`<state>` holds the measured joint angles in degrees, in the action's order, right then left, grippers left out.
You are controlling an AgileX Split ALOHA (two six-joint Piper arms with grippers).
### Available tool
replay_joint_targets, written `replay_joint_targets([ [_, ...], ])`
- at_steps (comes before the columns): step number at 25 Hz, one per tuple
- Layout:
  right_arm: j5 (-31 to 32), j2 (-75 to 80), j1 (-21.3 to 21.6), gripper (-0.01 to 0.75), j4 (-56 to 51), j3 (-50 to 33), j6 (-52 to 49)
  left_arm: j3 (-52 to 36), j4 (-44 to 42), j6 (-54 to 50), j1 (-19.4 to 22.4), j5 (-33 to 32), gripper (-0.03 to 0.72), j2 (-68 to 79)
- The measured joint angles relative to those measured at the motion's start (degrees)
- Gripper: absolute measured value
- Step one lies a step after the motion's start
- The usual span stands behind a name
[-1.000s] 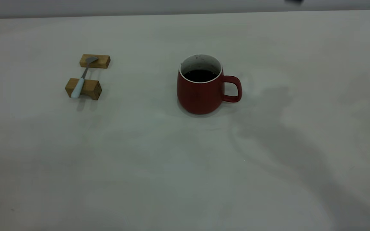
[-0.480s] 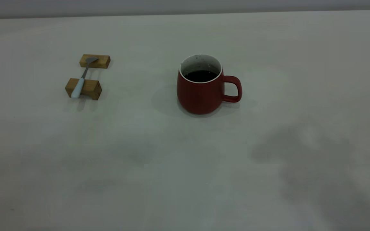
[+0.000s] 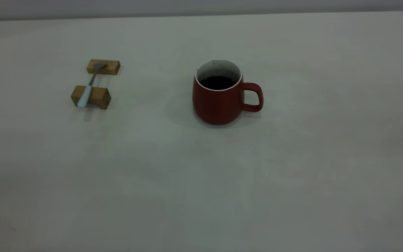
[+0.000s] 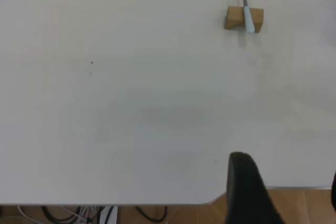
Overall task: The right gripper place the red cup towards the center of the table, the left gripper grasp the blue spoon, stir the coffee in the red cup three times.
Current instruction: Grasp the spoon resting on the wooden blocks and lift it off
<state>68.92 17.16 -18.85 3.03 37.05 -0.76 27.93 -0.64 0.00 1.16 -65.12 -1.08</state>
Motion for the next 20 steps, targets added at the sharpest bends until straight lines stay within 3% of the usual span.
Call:
replay_joint_targets([
  [8, -2.42, -15.9, 13.78, 0.664, -1.74, -7.87, -1.42, 0.0, 0.0, 0.0, 0.0, 0.0, 0.459, 0.0],
  [20, -3.82, -16.09, 14.42, 0.645, -3.75, -10.2, 2.55, 0.0, 0.0, 0.0, 0.0, 0.0, 0.459, 0.0],
])
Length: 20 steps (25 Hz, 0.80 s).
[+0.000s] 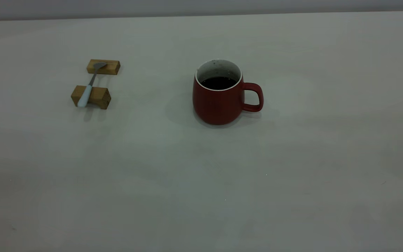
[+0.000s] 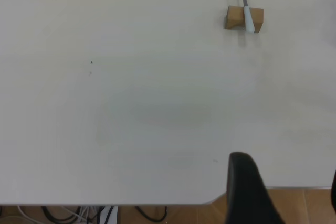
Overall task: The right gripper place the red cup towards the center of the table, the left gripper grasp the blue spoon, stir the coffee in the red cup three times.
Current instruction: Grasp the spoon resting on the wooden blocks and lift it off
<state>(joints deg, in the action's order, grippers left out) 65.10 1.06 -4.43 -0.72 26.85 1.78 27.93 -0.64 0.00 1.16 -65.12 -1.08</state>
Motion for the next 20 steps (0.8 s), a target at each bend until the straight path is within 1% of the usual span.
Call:
replay_joint_targets([
  [3, 0.0, 0.0, 0.0, 0.614, -0.28, 0.0, 0.25, 0.0, 0.0, 0.0, 0.0, 0.0, 0.459, 0.0],
  [15, 0.0, 0.0, 0.0, 0.383, -0.39, 0.0, 0.25, 0.0, 0.0, 0.35, 0.0, 0.0, 0.459, 0.0],
  [20, 0.0, 0.0, 0.0, 0.301, -0.45, 0.0, 0.31, 0.0, -0.21, 0.0, 0.0, 0.0, 0.459, 0.0],
])
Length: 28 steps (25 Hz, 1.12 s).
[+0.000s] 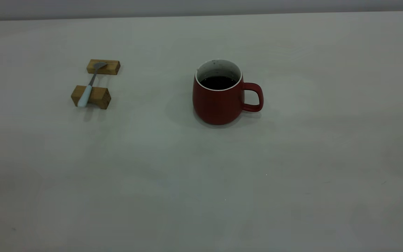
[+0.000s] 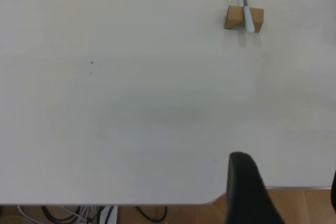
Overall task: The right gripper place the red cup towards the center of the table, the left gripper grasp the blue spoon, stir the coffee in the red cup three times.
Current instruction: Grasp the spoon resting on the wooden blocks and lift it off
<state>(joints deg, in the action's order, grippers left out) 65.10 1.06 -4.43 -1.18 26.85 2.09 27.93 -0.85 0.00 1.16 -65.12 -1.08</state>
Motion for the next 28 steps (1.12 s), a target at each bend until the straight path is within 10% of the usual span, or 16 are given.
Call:
replay_joint_targets([
  [10, 0.0, 0.0, 0.0, 0.226, -0.09, 0.0, 0.0, 1.78, -5.79, -7.58, 0.0, 3.83, 0.459, 6.54],
  [28, 0.0, 0.0, 0.0, 0.226, -0.09, 0.0, 0.04, 17.55, -5.4, -10.41, -0.29, 38.31, 0.625, 81.4],
])
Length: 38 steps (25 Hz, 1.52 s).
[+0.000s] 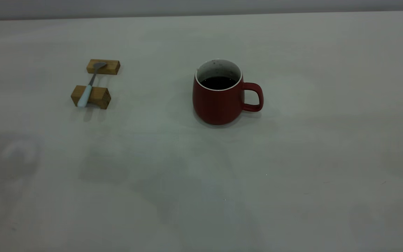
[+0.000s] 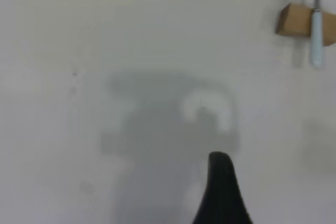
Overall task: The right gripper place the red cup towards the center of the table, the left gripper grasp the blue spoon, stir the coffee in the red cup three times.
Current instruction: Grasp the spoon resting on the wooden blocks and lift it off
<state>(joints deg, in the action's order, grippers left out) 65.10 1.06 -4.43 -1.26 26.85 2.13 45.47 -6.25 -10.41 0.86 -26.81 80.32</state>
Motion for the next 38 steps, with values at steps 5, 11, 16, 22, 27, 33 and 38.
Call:
replay_joint_targets([
  [5, 0.0, 0.0, 0.0, 0.226, 0.0, 0.0, 0.0, 3.96, -0.05, 0.0, -2.62, 7.72, 0.625, 13.56],
  [11, 0.0, 0.0, 0.0, 0.226, 0.0, 0.0, 0.0, 8.45, -0.05, -0.05, -6.0, 12.59, 0.625, 26.0],
  [16, 0.0, 0.0, 0.0, 0.226, 0.0, 0.0, 0.0, 14.06, -0.05, -0.11, -9.07, 13.1, 0.623, 35.87],
  [22, 0.0, 0.0, 0.0, 0.226, 0.0, 0.0, 0.07, 19.12, -0.05, -0.16, -10.99, 13.21, 0.613, 44.36],
  [27, 0.0, 0.0, 0.0, 0.226, 0.0, 0.0, 0.07, 21.94, -0.05, -0.16, -11.32, 13.27, 0.6, 48.01],
  [33, 0.0, 0.0, 0.0, 0.226, -0.05, 0.0, 0.07, 23.48, -0.05, -0.21, -11.75, 13.76, 0.586, 51.03],
  [38, 0.0, 0.0, 0.0, 0.226, -0.05, 0.0, 0.0, 23.53, 0.0, -0.4, -11.75, 14.45, 0.452, 52.26],
])
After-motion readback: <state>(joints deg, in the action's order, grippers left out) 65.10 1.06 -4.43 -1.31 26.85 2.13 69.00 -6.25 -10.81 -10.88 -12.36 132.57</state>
